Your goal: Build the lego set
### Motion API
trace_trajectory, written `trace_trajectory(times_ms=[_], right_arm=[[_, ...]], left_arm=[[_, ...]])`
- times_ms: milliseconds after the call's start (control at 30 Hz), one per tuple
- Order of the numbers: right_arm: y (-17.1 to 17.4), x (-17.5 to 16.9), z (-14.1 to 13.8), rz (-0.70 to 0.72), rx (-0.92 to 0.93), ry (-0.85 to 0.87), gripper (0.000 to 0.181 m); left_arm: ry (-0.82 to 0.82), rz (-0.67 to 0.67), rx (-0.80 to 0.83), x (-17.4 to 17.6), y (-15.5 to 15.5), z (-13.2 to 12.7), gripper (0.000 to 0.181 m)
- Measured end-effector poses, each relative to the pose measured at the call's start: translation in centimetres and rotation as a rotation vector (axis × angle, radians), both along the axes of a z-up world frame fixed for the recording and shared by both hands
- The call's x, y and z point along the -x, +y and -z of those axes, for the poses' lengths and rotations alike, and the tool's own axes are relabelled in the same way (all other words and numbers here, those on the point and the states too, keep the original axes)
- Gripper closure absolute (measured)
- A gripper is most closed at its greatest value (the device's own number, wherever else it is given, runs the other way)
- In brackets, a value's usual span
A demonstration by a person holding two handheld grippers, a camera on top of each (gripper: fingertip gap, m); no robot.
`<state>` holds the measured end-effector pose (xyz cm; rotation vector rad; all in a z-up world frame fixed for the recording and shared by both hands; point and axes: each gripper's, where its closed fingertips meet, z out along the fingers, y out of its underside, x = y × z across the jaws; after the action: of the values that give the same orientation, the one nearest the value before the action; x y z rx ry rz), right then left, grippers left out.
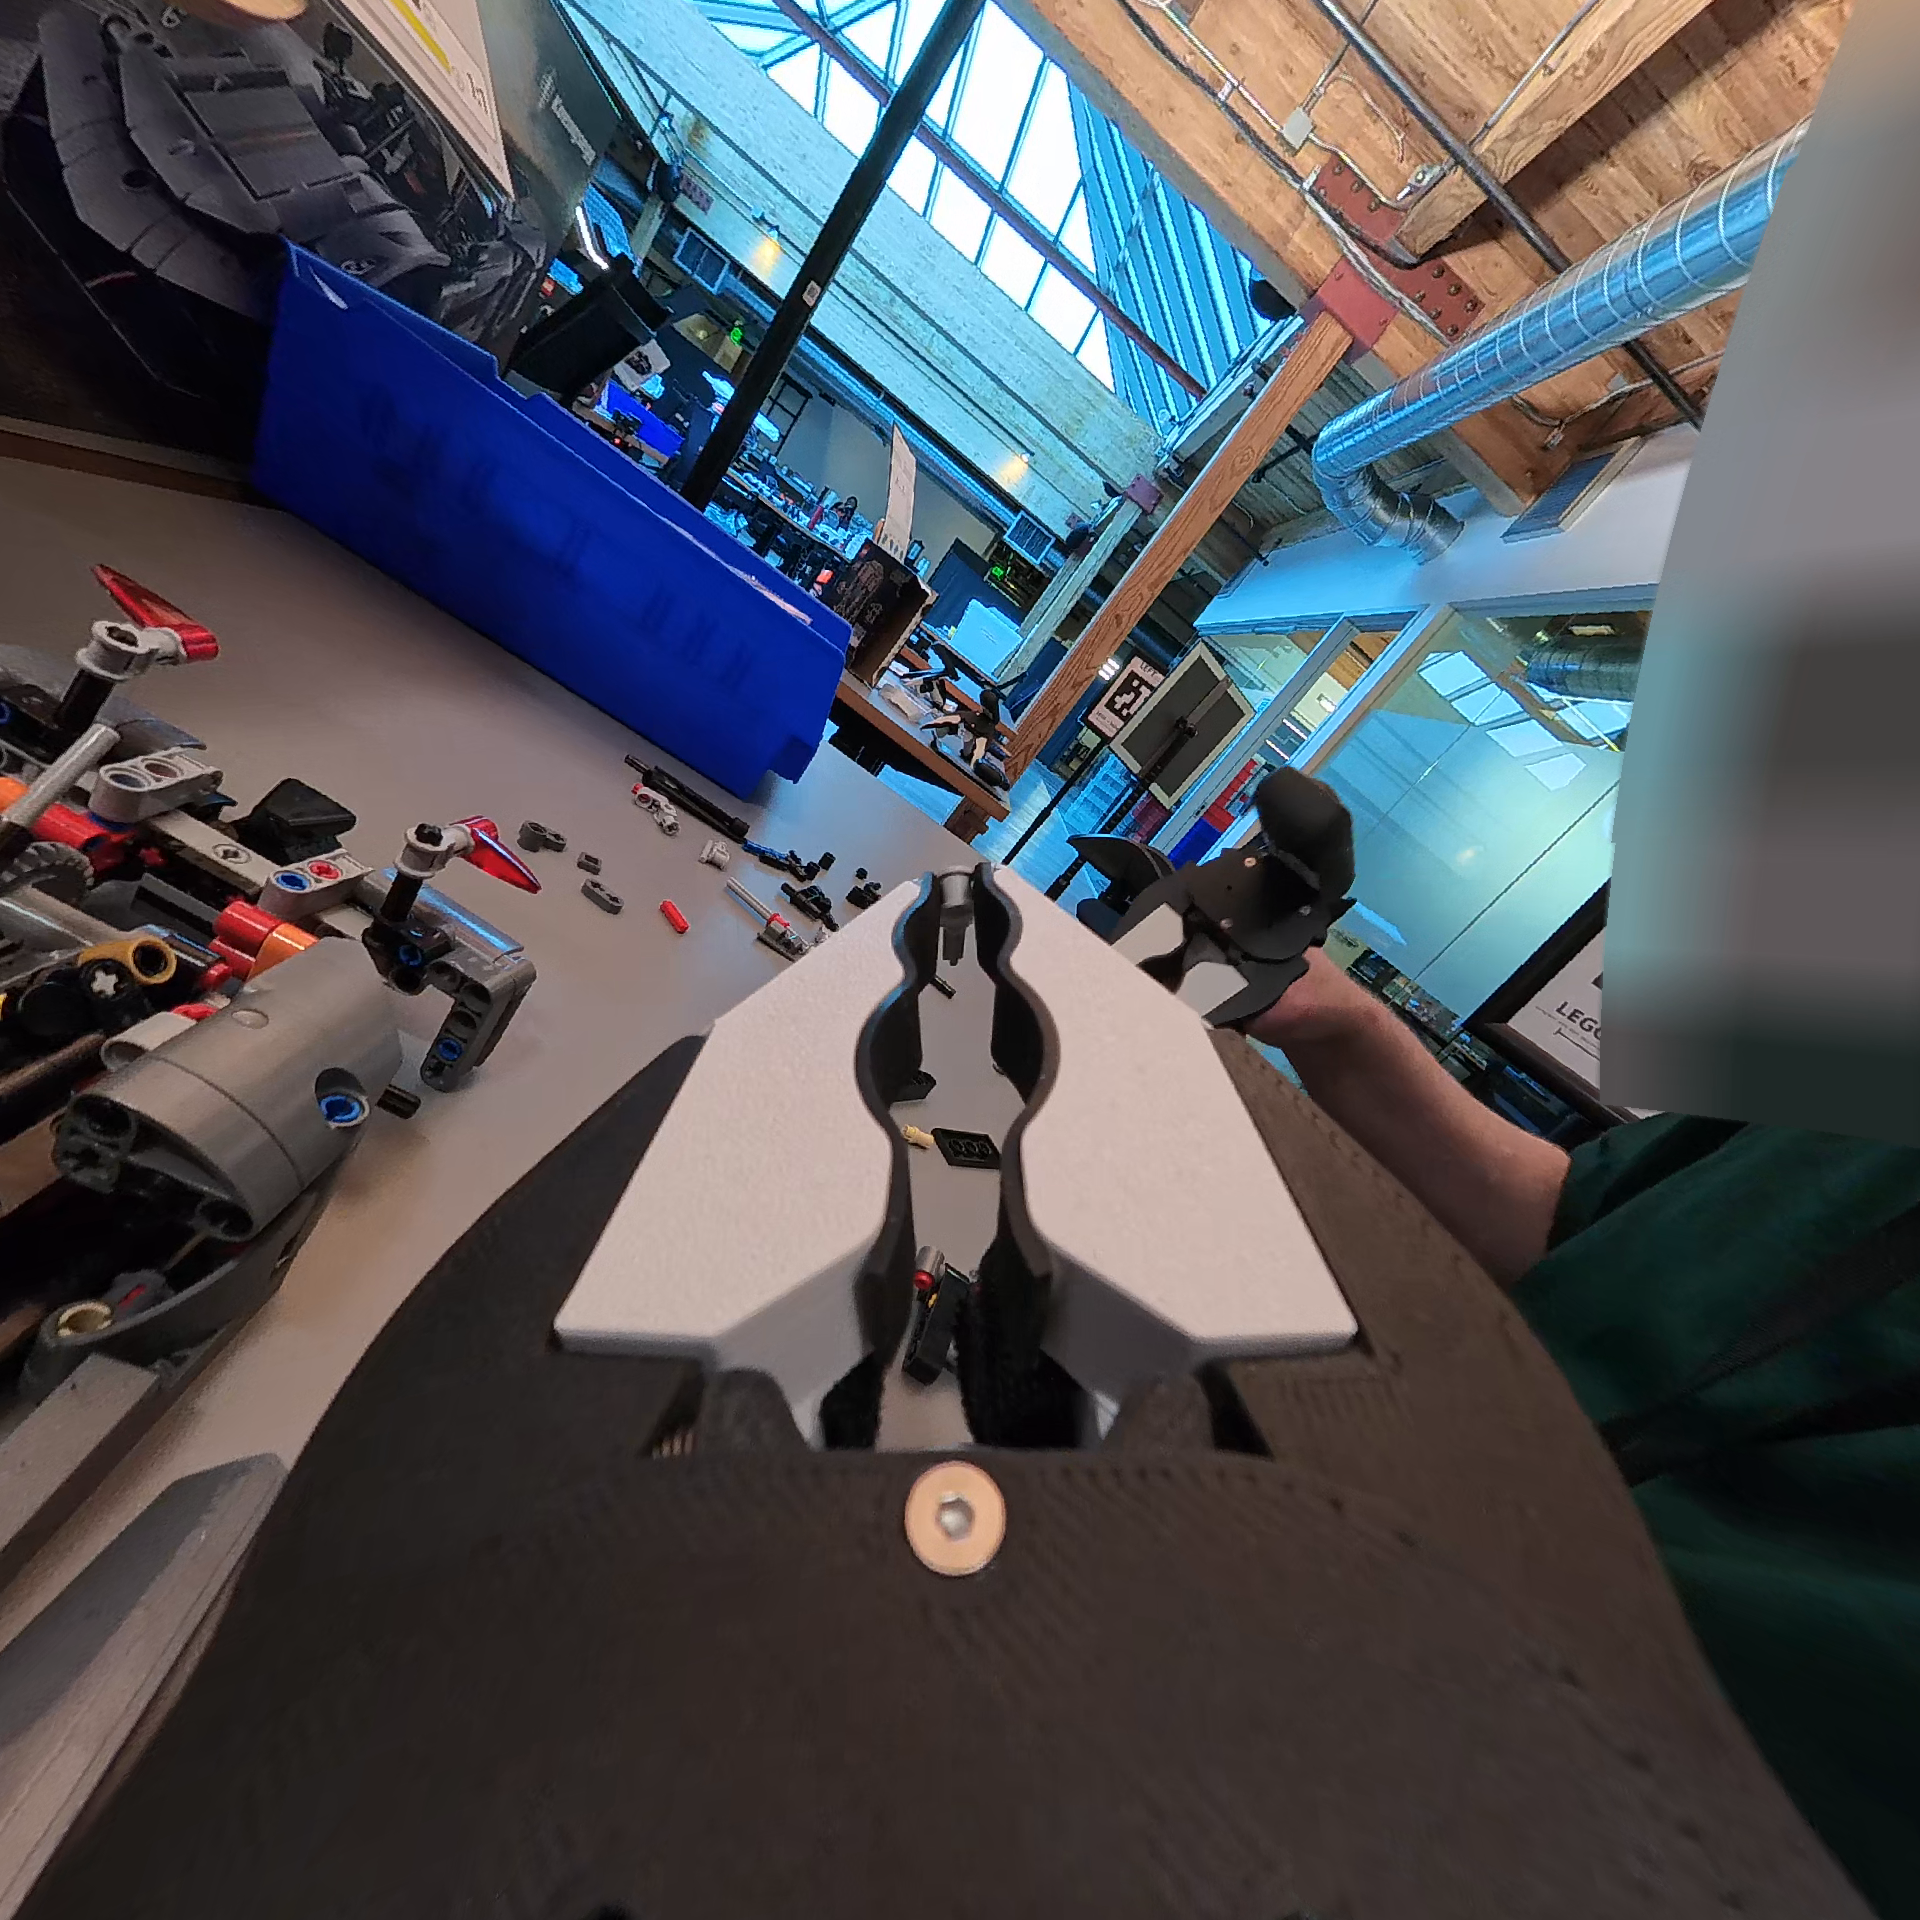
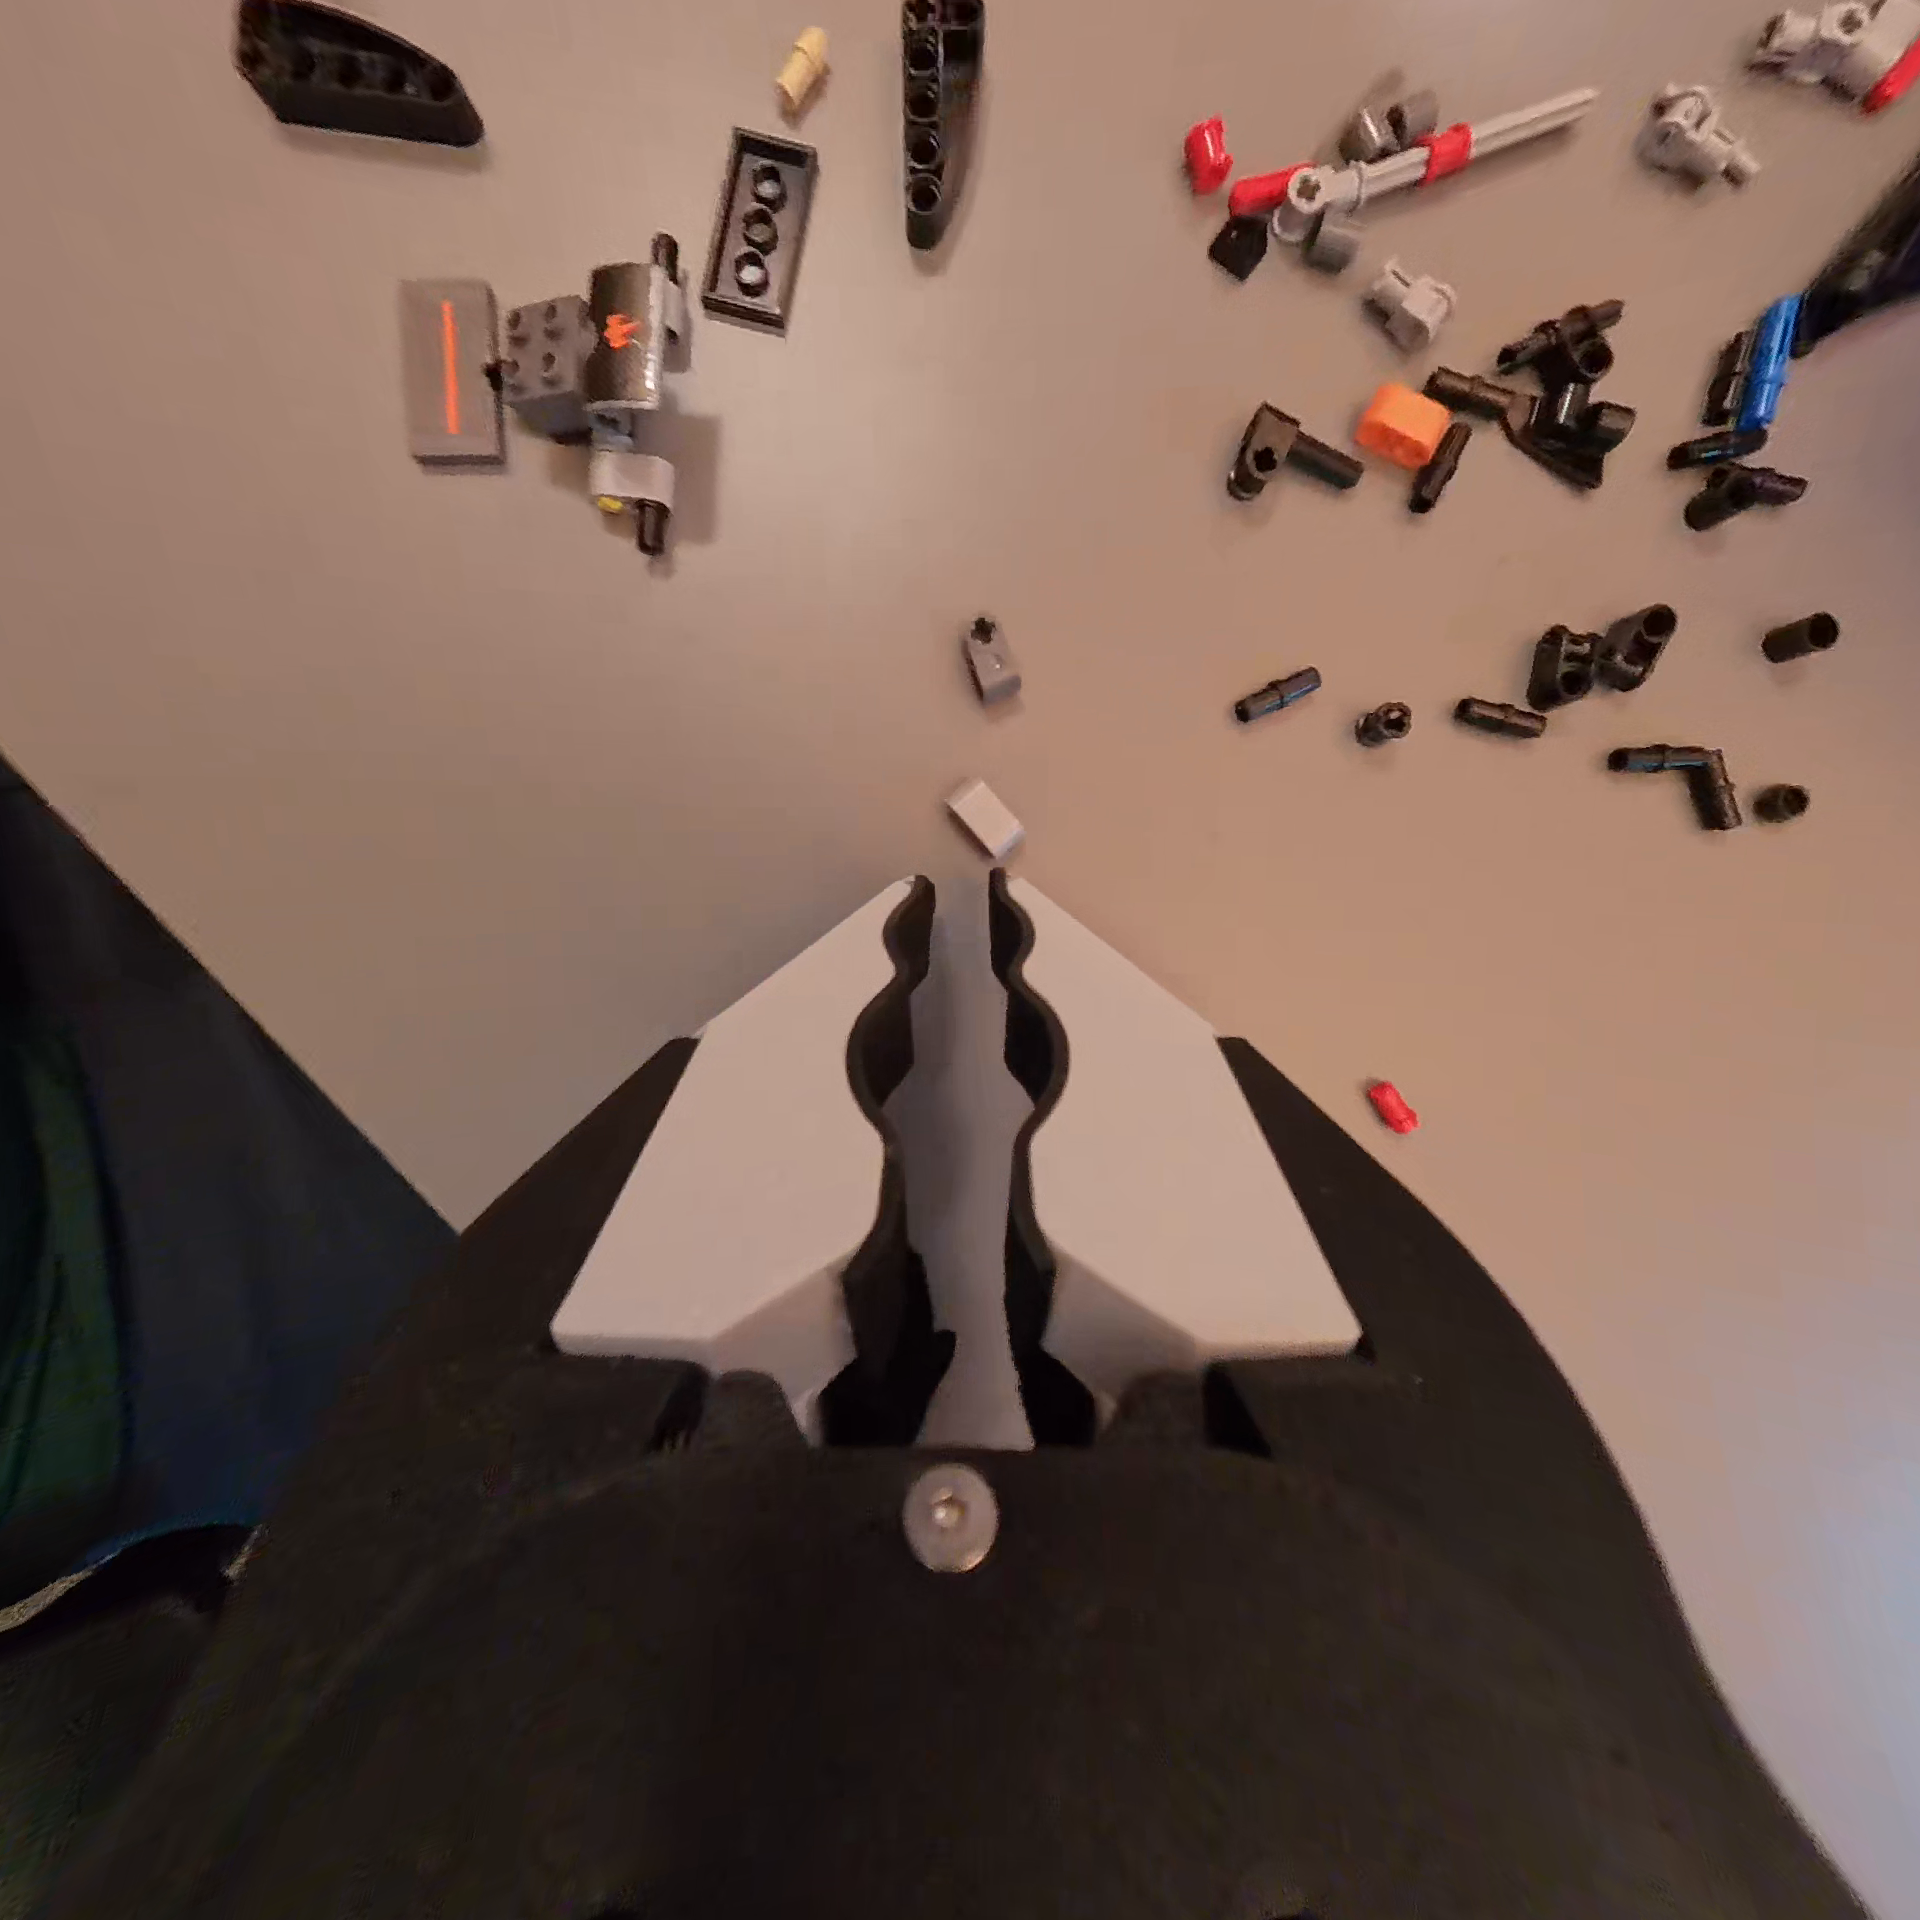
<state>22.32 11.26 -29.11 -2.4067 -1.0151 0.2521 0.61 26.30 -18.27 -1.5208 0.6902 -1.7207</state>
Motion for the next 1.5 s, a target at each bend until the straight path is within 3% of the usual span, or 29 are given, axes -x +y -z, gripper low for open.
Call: trace_trajectory(times_ms=[100, 267, 367, 467, 600, 667, 733, 933, 1033, 1400, 1500], right_arm=[[0.2, -0.3, -0.5, -0.002, -0.033, -0.007, 0.167], [1.3, 0.0, 0.2, -0.145, -0.061, 0.011, 0.157], [1.3, 0.5, 0.7, -0.21, -0.02, 0.056, 0.169], [1.2, 0.5, 0.7, -0.189, 0.017, 0.066, 0.174], [1.3, 1.0, 0.3, -0.057, 0.035, 0.073, 0.174], [0.5, 1.5, 0.6, -0.026, 0.069, 0.051, 0.163], [-0.6, 2.5, 0.5, -0.033, 0.11, 0.094, 0.158], [-0.3, 1.5, -0.2, -0.093, 0.053, 0.077, 0.167], [-0.3, 2.2, -0.1, -0.108, 0.048, 0.071, 0.156], [0.1, 3.0, 0.7, -0.196, -0.009, 0.123, 0.168], [0.0, 3.3, 0.7, -0.224, -0.011, 0.122, 0.157]], left_arm=[[0.0, 0.001, 0.0, 0.0, 0.0, 0.0, 0.177], [0.008, 0.007, -0.007, -0.2, -0.1, 0.1, 0.177], [0.009, 0.003, -0.009, -0.2, -0.1, 0.1, 0.177], [0.022, 0.001, -0.018, -0.3, -0.2, 0.2, 0.177], [0.074, 0.003, -0.054, -0.9, -0.6, 0.7, 0.177], [0.081, 0.006, -0.058, -1.0, -0.7, 0.7, 0.177], [0.074, 0.008, -0.05, -0.9, -0.7, 0.7, 0.177], [0.073, 0.012, -0.05, -0.9, -0.7, 0.7, 0.177], [0.07, 0.012, -0.049, -0.9, -0.7, 0.6, 0.177], [0.074, 0.019, -0.048, -1.0, -0.8, 0.7, 0.177], [0.077, 0.023, -0.05, -1.0, -0.9, 0.7, 0.177]])
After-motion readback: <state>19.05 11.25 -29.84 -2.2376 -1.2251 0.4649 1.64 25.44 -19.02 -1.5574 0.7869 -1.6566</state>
